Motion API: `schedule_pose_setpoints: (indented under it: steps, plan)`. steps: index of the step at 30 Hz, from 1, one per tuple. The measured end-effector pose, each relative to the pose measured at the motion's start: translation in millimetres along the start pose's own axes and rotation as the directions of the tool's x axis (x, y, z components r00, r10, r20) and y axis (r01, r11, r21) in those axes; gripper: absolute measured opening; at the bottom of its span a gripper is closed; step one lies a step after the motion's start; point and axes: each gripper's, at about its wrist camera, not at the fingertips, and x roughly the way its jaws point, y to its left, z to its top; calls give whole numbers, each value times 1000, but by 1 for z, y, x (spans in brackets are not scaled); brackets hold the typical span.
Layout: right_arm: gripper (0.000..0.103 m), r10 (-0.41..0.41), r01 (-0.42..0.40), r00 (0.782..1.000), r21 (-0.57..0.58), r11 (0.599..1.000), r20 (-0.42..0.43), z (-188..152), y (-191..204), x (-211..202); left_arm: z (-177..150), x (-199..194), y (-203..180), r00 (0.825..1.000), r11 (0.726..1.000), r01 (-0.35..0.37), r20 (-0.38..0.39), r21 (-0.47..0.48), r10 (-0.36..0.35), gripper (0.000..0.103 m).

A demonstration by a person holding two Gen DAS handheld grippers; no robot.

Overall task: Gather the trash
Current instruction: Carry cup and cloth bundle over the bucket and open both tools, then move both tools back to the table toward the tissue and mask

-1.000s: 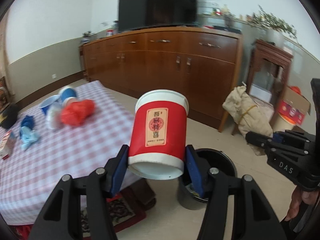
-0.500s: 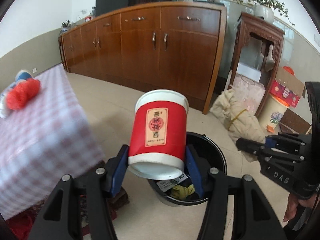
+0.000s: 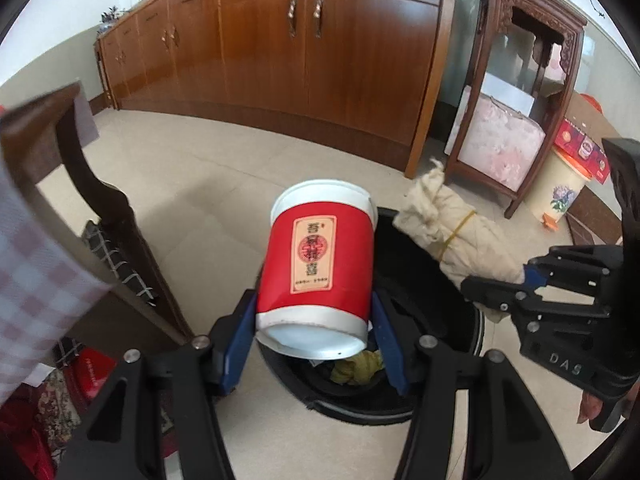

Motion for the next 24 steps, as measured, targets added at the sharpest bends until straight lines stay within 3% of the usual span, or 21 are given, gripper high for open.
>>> schedule_pose_setpoints:
  steps: [2,4,9,17,24]
  plan:
    - [25,14,-14,1000,-37,999,-2,-3,-1,7,-2,11,-2,999,1000,22,-34,5,-22,61]
    - [103,-31,30,999,-31,999,-23,-5,-8,12,-4,18,2,998,1000,-19,-66,-6,19,80]
    - [103,-104,104,995,8,995,6,-8,-27,1,-4,7,7,996,996,-82,-47,-35,81,98]
    - [103,-110,110,993,9,994,44,-7,-17,-22,-1,-18,4,995,994,-100,-14,-36,100,98]
    - [103,-99,99,991,1,995,86,2,9,-46,-6,-48,18,987,985,-159,13,-59,161,103]
